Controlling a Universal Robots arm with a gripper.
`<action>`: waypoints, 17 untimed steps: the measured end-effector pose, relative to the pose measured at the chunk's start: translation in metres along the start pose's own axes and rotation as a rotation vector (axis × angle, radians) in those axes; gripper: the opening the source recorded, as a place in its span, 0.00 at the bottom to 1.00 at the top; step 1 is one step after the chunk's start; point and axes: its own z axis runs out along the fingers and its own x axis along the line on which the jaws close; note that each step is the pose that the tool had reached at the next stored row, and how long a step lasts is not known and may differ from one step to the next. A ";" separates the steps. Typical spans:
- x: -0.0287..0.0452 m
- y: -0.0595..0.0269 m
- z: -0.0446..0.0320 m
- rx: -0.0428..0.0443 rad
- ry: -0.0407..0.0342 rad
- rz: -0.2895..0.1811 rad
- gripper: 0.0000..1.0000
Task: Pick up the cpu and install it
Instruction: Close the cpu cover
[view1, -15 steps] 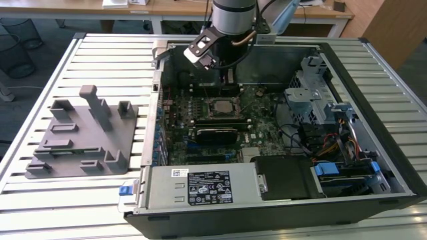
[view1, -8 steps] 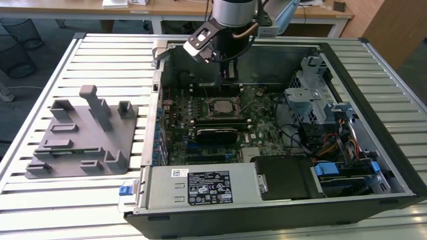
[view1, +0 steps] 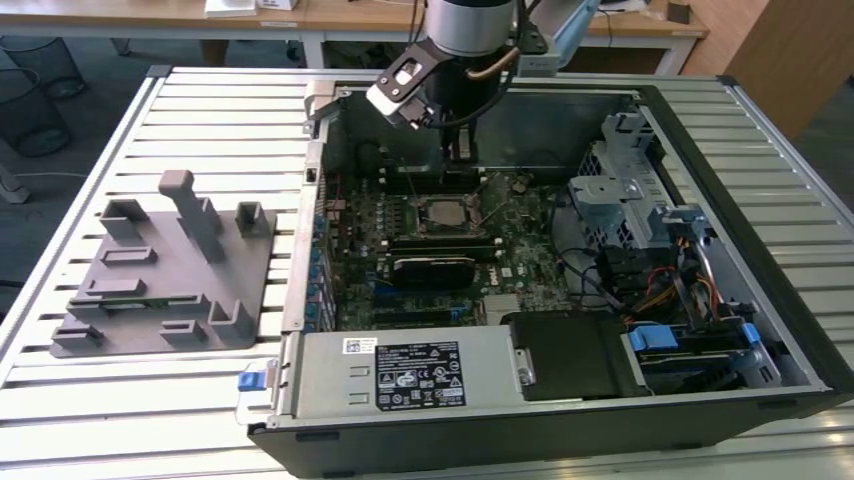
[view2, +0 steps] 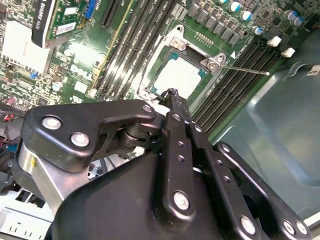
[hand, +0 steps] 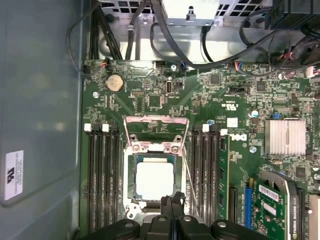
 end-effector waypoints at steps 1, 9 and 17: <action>0.0000 0.0000 0.0000 0.0000 0.0000 0.000 0.11; -0.0001 0.0048 0.0000 0.0000 0.0000 0.000 0.11; -0.0001 0.0054 -0.0063 0.0000 -0.0001 0.000 0.11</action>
